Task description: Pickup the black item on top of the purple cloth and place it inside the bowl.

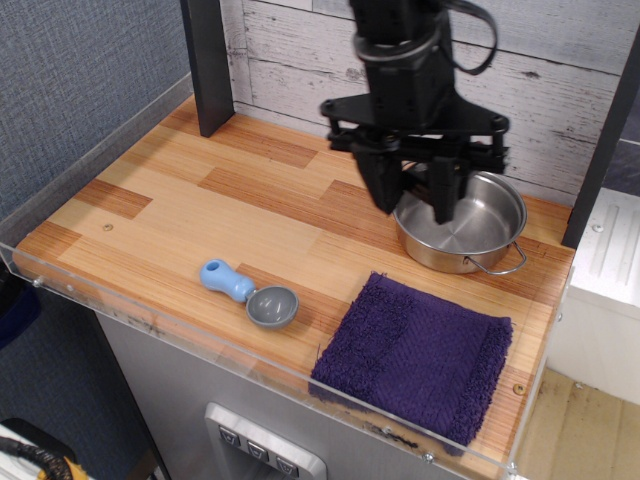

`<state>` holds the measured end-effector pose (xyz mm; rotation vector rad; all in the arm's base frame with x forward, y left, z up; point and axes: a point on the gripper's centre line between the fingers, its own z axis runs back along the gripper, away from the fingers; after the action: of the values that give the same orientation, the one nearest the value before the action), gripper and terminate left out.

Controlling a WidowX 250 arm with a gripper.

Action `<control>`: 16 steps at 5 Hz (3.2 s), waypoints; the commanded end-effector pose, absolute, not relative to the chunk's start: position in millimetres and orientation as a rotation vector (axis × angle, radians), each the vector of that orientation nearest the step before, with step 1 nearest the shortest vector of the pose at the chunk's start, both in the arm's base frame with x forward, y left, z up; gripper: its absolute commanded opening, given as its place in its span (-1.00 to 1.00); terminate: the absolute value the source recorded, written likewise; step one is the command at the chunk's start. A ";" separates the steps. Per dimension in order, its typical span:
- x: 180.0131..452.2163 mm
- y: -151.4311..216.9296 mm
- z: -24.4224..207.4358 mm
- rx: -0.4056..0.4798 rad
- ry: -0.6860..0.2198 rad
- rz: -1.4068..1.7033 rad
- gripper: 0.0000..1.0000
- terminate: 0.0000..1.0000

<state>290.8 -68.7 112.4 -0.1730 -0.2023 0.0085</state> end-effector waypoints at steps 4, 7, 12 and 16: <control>347.5 -66.6 65.0 -0.135 -0.202 0.025 -1.00 -1.00; 370.2 -66.1 39.7 -0.120 -0.184 0.036 -1.00 -1.00; 362.7 -59.4 38.9 -0.110 -0.140 0.074 1.00 -1.00; 345.8 -57.3 112.2 -0.148 -0.249 0.084 1.00 -1.00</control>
<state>345.1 -61.4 95.3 -0.1395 -0.1928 0.0778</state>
